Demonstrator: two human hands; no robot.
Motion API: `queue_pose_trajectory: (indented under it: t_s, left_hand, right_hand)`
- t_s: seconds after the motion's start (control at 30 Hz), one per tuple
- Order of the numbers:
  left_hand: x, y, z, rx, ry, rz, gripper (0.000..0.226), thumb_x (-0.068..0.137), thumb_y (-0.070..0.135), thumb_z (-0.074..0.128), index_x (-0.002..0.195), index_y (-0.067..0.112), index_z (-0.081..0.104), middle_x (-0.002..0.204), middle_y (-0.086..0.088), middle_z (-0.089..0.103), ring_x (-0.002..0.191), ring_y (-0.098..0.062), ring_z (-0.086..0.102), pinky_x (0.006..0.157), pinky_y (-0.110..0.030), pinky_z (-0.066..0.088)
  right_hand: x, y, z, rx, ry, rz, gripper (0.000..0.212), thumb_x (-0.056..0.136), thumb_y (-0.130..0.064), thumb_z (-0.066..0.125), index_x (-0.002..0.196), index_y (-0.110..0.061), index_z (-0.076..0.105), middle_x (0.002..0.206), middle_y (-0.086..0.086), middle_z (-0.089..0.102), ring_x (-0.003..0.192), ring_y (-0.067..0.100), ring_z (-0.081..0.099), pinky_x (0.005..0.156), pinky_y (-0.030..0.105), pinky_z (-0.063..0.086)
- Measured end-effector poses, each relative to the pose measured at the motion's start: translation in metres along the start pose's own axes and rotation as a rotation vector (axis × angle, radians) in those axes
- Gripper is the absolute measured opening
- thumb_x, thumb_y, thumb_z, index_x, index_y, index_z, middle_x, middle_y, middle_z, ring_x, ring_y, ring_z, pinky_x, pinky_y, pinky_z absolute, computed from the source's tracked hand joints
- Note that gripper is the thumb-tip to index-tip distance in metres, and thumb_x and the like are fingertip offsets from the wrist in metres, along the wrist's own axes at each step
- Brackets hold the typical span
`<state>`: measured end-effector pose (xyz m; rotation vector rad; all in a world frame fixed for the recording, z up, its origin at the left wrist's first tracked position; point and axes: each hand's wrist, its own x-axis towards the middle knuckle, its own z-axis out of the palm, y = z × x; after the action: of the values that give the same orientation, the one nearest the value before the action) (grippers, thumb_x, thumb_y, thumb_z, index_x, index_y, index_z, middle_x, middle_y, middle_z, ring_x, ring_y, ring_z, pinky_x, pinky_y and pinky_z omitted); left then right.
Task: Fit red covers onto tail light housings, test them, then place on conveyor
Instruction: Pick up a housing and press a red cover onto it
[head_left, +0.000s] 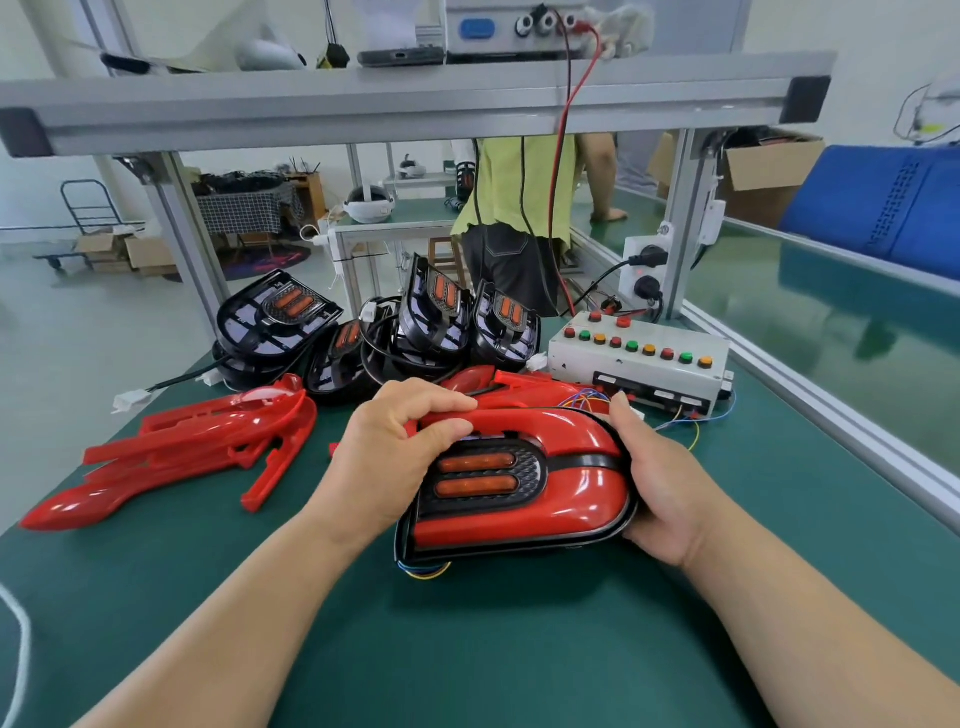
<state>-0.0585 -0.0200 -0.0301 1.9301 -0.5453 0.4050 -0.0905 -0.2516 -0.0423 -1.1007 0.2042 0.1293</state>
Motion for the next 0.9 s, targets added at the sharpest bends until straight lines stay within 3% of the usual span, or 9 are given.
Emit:
queue_pose_trajectory:
  t_s: [0.1, 0.2, 0.43, 0.7, 0.9]
  left_hand:
    - [-0.0016, -0.0022, 0.0022, 0.043, -0.031, 0.029, 0.033, 0.083, 0.018, 0.075, 0.095, 0.048, 0.072, 0.100, 0.017, 0.067, 0.104, -0.006, 0.059, 0.092, -0.013, 0.042]
    - [-0.0016, -0.0018, 0.0012, 0.064, -0.033, 0.057, 0.036, 0.084, 0.009, 0.075, 0.095, 0.043, 0.073, 0.099, 0.018, 0.067, 0.105, -0.008, 0.059, 0.092, -0.011, 0.041]
    - [-0.0015, 0.0032, 0.0000, 0.049, -0.021, 0.096, 0.034, 0.084, 0.004, 0.074, 0.097, 0.035, 0.073, 0.100, 0.011, 0.067, 0.106, -0.011, 0.059, 0.095, -0.016, 0.042]
    - [-0.0006, 0.0046, -0.0042, 0.069, -0.018, 0.127, 0.036, 0.084, 0.004, 0.074, 0.096, 0.038, 0.073, 0.098, 0.013, 0.065, 0.105, -0.016, 0.059, 0.094, -0.022, 0.044]
    - [-0.0014, 0.0022, -0.0028, 0.053, -0.027, 0.118, 0.038, 0.084, 0.004, 0.074, 0.096, 0.040, 0.073, 0.098, 0.013, 0.065, 0.104, -0.017, 0.059, 0.095, -0.023, 0.044]
  right_hand:
    - [-0.0016, -0.0005, 0.0004, -0.015, 0.004, 0.000, 0.047, 0.094, -0.056, 0.051, 0.105, -0.015, 0.072, 0.100, 0.015, 0.077, 0.080, 0.029, 0.076, 0.057, 0.039, 0.061]
    - [-0.0021, -0.0006, 0.0007, -0.017, -0.006, -0.001, 0.048, 0.094, -0.056, 0.050, 0.107, -0.015, 0.071, 0.099, 0.014, 0.077, 0.079, 0.028, 0.076, 0.056, 0.038, 0.060]
    - [-0.0024, -0.0007, 0.0007, -0.019, -0.039, 0.002, 0.049, 0.093, -0.057, 0.051, 0.109, -0.016, 0.071, 0.103, 0.014, 0.076, 0.084, 0.029, 0.076, 0.060, 0.038, 0.061]
    - [-0.0013, 0.0012, 0.0012, -0.044, -0.051, -0.011, 0.048, 0.095, -0.054, 0.049, 0.111, -0.014, 0.072, 0.107, 0.014, 0.075, 0.088, 0.028, 0.075, 0.065, 0.038, 0.062]
    - [-0.0019, 0.0010, 0.0012, -0.049, -0.059, -0.016, 0.046, 0.095, -0.052, 0.051, 0.097, -0.016, 0.078, 0.106, 0.014, 0.075, 0.087, 0.028, 0.075, 0.064, 0.038, 0.062]
